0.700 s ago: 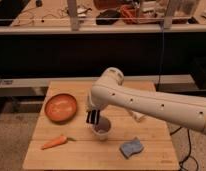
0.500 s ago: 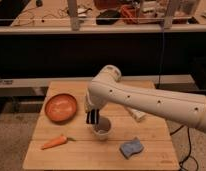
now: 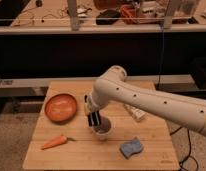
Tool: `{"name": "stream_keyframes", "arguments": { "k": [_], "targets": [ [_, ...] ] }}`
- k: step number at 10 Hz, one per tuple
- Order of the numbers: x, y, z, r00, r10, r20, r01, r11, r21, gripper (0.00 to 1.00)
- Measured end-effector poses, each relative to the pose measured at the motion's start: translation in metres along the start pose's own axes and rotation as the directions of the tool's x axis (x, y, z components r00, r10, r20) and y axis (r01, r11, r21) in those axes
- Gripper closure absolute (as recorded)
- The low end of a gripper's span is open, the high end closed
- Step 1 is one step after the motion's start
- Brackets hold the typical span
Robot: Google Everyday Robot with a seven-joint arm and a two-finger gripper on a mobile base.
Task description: Place the eraser in the ceramic cup
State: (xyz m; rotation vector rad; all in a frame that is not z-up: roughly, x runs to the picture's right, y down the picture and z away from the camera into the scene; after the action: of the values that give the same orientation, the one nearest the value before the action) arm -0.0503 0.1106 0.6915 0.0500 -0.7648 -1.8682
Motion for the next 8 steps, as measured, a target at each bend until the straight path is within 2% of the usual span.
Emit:
{"name": "stream_keyframes", "arguments": {
  "k": [3, 4, 6, 8],
  "targets": [
    [-0.003, 0.001, -0.001, 0.996, -0.088, -0.026, 0.09, 0.994, 0.064, 0.99],
    [-0.001, 0.001, -0.002, 0.994, -0.105, -0.027, 0.107, 0.991, 0.075, 0.99],
    [0.0, 0.001, -0.009, 0.989, -0.147, -0.025, 0.149, 0.986, 0.078, 0.99],
    [0.0, 0.002, -0.017, 0.981, -0.193, -0.035, 0.195, 0.979, 0.064, 0.99]
  ]
}}
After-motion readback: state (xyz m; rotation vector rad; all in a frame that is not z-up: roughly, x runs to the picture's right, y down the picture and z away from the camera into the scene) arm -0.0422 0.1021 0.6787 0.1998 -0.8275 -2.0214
